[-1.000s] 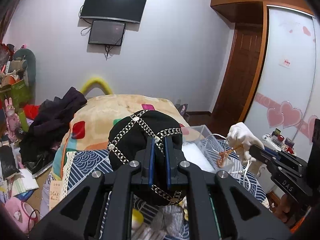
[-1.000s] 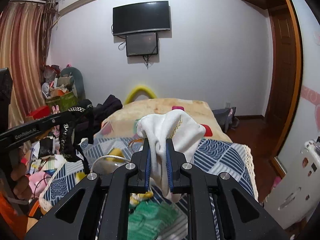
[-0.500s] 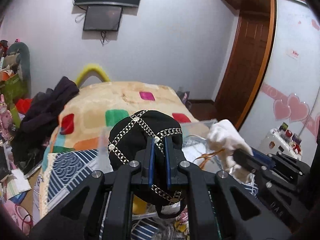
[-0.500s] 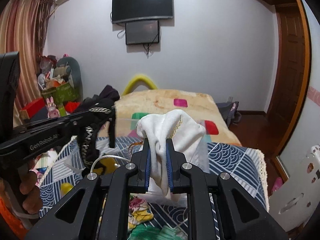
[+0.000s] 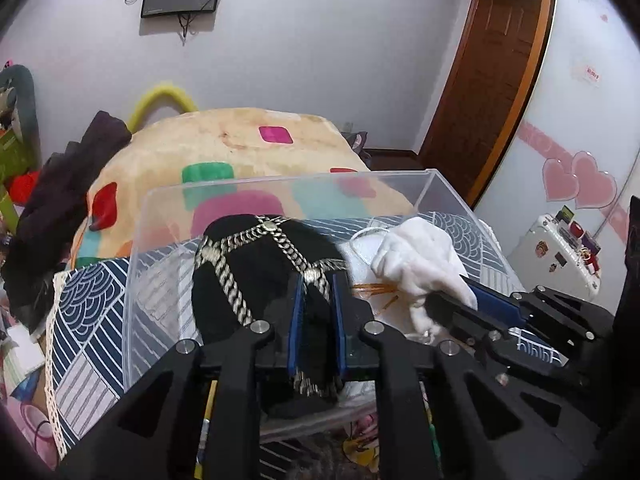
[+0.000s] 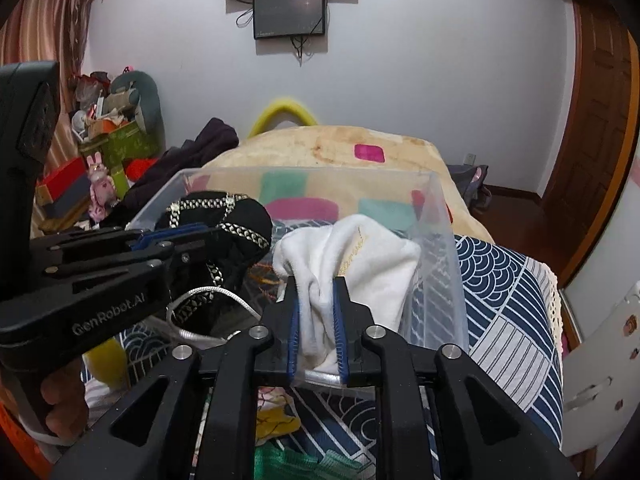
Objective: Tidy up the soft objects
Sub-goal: 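Place the cap into the box with left tool while right tool places the bag, then grasp the yellow felt ball with left tool while right tool grasps green glove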
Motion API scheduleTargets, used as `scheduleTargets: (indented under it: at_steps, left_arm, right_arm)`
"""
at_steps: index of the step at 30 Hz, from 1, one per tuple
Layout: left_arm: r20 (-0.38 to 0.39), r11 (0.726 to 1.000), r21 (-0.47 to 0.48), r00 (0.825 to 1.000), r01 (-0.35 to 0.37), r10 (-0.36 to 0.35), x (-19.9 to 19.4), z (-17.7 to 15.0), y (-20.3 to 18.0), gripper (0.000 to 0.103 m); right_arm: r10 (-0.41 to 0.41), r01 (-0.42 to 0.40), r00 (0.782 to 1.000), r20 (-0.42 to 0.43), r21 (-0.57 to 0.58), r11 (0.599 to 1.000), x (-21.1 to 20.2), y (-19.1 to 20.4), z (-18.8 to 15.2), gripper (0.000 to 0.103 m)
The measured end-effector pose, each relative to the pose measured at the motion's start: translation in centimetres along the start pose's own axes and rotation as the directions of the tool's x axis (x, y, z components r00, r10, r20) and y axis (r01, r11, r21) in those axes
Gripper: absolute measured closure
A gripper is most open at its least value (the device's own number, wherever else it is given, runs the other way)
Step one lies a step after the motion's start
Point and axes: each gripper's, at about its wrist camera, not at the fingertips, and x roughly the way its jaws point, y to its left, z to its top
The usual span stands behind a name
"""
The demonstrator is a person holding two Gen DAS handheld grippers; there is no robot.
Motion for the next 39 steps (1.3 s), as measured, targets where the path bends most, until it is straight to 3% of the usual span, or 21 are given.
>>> scheduleTargets:
  at_steps: [6,8,12,16,20,24,26,29,39]
  left_arm:
    - [0.032,1.0,0.012,0.999,-0.017,0.016,-1.9,-0.3,-0.6,0.088]
    - [0.067,0.999,0.014,0.997,-0.047,0.046,-3.1,-0.4,-0.8,0.08]
    - [0.114,0.998,0.018,0.991,-0.068,0.066,-5.3,-0.4,-0.9,0.075]
    - [0.165,0.996,0.022,0.983,-0.087,0.082,-7.8,-0.7,-0.9,0.064]
    - [0.216,0.994,0.028,0.972,-0.105,0.097,-10.3,-1.5,-1.0,0.052]
    - [0.233,0.993,0.035,0.967,-0.115,0.104,-12.0,-3.0,-1.0,0.045]
    - [0.237,0.992,0.032,0.965,-0.121,0.111,-12.5,-3.7,-0.9,0.033]
    - [0.235,0.991,0.018,0.964,-0.131,0.123,-12.8,-4.9,-0.5,0.024]
    - [0.126,0.981,-0.01,0.973,-0.195,0.195,-9.8,-9.0,1.4,0.021]
  right_arm:
    - [-0.004,0.004,1.0,0.009,-0.006,1.0,-1.1,-0.4,-0.1,0.058]
    - [-0.009,0.009,0.999,0.03,0.002,1.0,-1.8,-0.5,0.0,0.055]
    - [-0.018,0.018,0.997,0.072,0.013,1.0,-3.5,-0.8,0.3,0.051]
    - [-0.028,0.026,0.992,0.122,0.018,0.999,-5.4,-0.8,0.4,0.035]
    - [-0.037,0.035,0.987,0.157,0.019,0.999,-6.9,-0.6,0.0,0.025]
    - [-0.044,0.04,0.985,0.167,0.022,0.999,-7.7,-0.5,-0.7,0.022]
    - [-0.042,0.039,0.986,0.163,0.023,0.999,-7.9,-0.5,-1.2,0.022]
    - [-0.034,0.03,0.988,0.149,0.027,0.999,-7.8,-0.4,-2.0,0.019]
    - [-0.02,0.018,0.999,0.041,0.062,0.998,-5.3,0.4,-5.2,0.015]
